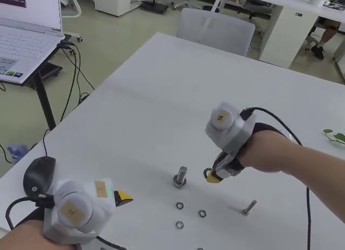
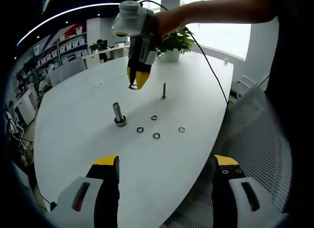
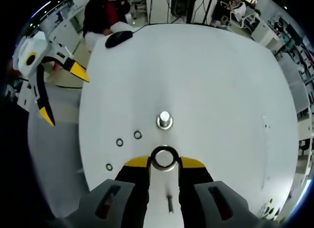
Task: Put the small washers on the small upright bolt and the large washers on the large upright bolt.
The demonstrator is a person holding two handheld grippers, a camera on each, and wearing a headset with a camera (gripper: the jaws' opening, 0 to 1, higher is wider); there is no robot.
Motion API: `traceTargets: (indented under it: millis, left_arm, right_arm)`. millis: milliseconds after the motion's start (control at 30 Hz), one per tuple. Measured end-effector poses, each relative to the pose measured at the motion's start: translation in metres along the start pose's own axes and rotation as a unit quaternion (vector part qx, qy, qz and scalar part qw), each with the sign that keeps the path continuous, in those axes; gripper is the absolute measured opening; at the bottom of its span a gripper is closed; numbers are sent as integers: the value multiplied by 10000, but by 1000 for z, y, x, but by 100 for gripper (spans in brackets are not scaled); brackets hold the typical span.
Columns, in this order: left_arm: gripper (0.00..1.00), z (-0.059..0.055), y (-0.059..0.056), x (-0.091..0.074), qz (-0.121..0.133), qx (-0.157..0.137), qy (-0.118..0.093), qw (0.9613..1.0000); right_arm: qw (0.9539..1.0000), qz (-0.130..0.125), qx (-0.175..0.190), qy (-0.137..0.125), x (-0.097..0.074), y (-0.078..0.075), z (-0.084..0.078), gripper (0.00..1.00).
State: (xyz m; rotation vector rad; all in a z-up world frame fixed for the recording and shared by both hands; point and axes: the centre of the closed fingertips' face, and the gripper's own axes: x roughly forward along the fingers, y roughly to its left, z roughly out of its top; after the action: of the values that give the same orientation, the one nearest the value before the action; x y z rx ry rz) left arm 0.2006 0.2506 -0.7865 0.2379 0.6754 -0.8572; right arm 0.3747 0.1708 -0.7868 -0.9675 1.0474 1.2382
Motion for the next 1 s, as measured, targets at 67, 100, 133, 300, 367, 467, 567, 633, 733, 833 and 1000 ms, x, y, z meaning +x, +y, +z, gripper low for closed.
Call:
traceTargets:
  millis: [67,100,133,300,367,467,567,633,733,833,1000]
  left_arm:
    - [77,-1,0,0,-7,-24,1,10000]
    - [78,-2,0,1,-6,-23,17,10000]
    - [80,-2,0,1,-2,-17,18,10000]
    - [85,-2,-3,2,-70,-69,-21,9999]
    - [87,-2,-4,3,-93,-82,-29,9999]
    - [89,-4,-5,4,-128,-105,6,9999]
    - [89,-7,-7,5,-155,-70,88,9998]
    - [90,-8,-7,5,-173,-92,87,9998]
    - [92,-5,-9,6,-222,-149,17,9996]
    - [94,-6,-9,7,-233,-128,25,9996]
    - [99,-7,-11,7,-297,-159,36,9994]
  right_arm:
    - [10000,-18,-62,17,1,-1,4,22]
    - [10000,-20,-59,25,2,-1,5,22]
    - [10000,-18,-69,24,2,-2,7,22]
    - [9998,10,-180,12,7,-4,19,22]
    - [9998,37,-199,-2,9,-4,23,22]
    - [9997,69,-245,10,12,-4,29,22]
    - [9996,87,-263,8,16,-3,34,22]
    - [9995,94,-293,16,19,-3,37,22]
    - [9994,130,-328,35,23,-2,40,22]
    - [9992,142,-363,50,26,-2,42,22]
    - [9990,165,-392,95,30,-1,44,22]
